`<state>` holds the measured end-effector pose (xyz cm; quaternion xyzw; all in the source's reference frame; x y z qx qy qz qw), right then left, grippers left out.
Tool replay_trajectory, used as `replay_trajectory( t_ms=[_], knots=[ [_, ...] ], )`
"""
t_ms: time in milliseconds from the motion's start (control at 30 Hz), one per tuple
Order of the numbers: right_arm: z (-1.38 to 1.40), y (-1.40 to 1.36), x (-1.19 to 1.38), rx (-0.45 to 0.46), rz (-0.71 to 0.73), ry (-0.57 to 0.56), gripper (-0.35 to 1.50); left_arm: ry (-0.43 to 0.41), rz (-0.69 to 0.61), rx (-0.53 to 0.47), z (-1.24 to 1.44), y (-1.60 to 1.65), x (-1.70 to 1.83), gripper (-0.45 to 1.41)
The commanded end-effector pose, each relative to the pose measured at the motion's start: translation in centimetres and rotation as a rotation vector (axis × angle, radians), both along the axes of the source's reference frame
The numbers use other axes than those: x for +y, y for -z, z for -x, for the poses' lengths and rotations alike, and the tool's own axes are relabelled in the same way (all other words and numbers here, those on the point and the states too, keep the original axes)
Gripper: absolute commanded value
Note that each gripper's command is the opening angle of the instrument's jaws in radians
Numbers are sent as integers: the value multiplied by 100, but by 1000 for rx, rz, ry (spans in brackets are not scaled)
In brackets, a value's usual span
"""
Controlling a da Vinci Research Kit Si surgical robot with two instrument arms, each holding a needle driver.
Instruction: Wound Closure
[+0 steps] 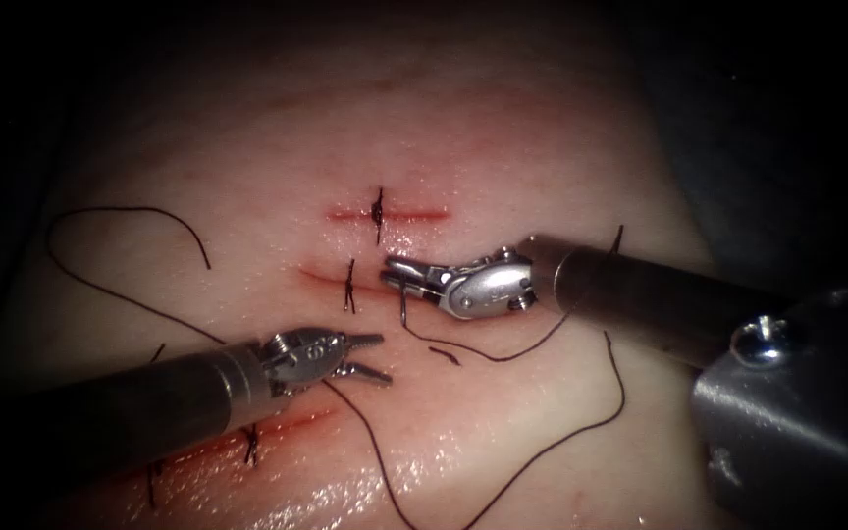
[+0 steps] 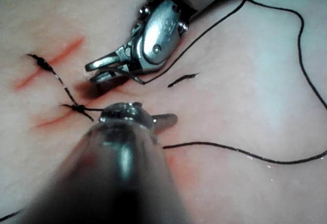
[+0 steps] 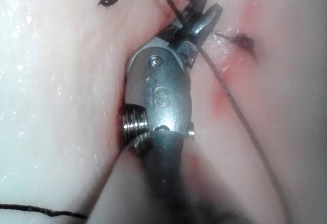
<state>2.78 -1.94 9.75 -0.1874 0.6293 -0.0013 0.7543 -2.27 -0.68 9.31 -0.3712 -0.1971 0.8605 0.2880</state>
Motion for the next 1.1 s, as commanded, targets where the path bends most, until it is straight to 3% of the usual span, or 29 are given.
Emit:
replay_trajectory(
  t_ms=[33,133,333,1100],
  knots=[
    [-9,-10,3,-7,-27,2,-35,0,1,-1,6,-6,2,25],
    [-11,-26,-2,-74,-166,38,-35,3,-3,0,9,-6,7,27],
    [-4,-47,-12,-140,-279,17,-35,8,-7,2,13,-8,13,27],
    [11,-43,-39,-156,-297,49,-35,18,-6,44,0,-35,26,27]
  ],
)
